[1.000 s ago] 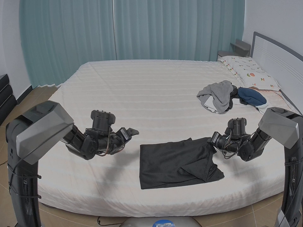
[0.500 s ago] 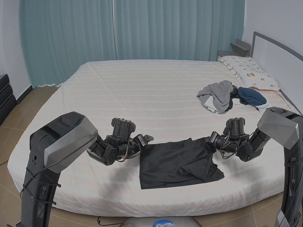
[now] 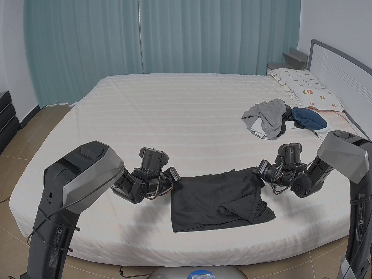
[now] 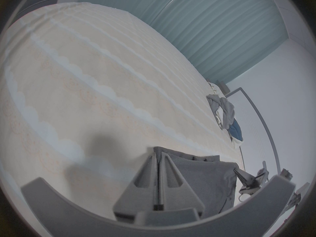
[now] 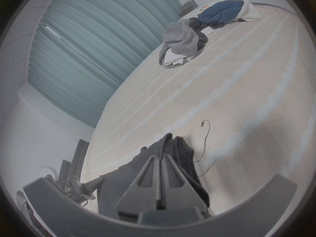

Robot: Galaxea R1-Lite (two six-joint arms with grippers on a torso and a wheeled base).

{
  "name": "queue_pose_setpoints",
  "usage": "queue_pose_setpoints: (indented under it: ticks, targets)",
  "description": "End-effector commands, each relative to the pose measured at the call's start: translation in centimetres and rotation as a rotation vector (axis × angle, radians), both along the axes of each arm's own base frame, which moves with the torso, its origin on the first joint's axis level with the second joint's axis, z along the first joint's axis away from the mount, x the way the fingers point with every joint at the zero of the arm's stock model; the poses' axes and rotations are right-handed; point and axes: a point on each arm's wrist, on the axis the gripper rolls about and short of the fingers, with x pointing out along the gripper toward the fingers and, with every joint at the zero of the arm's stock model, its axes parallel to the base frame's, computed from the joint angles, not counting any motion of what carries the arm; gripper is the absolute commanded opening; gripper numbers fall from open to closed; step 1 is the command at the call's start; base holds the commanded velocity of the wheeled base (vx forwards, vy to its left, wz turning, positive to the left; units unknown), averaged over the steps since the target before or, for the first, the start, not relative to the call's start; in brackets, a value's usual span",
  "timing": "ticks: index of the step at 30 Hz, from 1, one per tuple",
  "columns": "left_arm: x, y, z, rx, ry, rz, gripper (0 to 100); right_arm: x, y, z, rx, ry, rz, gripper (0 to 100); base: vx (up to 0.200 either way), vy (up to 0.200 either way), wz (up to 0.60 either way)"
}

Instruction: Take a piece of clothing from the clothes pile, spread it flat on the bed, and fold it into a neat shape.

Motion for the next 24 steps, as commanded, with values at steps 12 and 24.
queue_pose_setpoints:
  ticks: [12, 24]
  targets:
    - [0.0, 0.2, -0.2, 0.022, -0.005, 0.041, 0, 1.1, -0.1, -1.5, 0.000, -0.017, -0.008, 0, 0.000, 0.000, 0.00]
    - [-0.4, 0.2, -0.4, 0.021, 0.010, 0.035, 100, 1.2, 0.2, -1.6, 0.008, -0.032, 0.002, 100, 0.000, 0.000, 0.00]
